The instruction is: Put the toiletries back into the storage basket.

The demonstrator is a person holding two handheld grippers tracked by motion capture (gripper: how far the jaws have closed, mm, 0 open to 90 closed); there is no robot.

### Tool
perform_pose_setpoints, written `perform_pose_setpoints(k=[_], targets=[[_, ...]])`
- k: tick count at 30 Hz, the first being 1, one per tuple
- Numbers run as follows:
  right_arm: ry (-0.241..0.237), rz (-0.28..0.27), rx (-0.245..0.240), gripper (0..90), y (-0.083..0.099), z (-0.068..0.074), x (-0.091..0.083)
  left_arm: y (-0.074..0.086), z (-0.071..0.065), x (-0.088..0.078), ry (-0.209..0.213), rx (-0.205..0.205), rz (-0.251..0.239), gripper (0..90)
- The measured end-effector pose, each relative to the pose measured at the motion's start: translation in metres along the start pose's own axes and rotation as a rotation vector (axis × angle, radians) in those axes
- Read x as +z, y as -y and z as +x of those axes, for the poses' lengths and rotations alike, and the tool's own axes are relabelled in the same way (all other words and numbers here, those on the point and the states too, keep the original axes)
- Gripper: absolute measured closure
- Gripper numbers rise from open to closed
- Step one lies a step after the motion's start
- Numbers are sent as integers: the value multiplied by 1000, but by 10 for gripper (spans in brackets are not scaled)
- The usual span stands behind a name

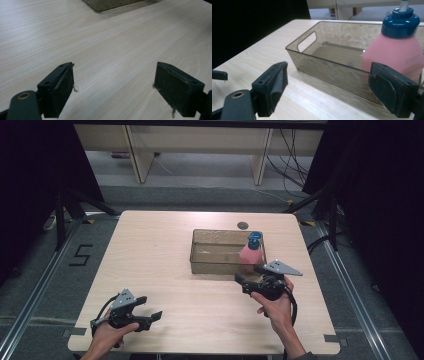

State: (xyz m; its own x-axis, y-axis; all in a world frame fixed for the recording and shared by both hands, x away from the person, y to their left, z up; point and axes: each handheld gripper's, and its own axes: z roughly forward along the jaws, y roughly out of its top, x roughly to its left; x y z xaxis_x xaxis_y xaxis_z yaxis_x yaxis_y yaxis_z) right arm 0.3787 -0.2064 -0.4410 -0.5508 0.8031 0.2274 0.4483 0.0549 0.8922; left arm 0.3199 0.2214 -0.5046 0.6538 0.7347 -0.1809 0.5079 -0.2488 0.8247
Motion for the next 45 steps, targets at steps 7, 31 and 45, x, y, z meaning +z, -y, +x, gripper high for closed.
perform_pose_setpoints(k=[7,31,45], targets=[[-3,-10,-11,163,3,3,-5,2,0,-1,5,-7,-12,156],[-58,0,0,158,15,20,-10,3,-1,-1,7,-5,-20,156],[-67,22,-3,158,22,26,-14,3,-1,-1,7,-2,-21,156]])
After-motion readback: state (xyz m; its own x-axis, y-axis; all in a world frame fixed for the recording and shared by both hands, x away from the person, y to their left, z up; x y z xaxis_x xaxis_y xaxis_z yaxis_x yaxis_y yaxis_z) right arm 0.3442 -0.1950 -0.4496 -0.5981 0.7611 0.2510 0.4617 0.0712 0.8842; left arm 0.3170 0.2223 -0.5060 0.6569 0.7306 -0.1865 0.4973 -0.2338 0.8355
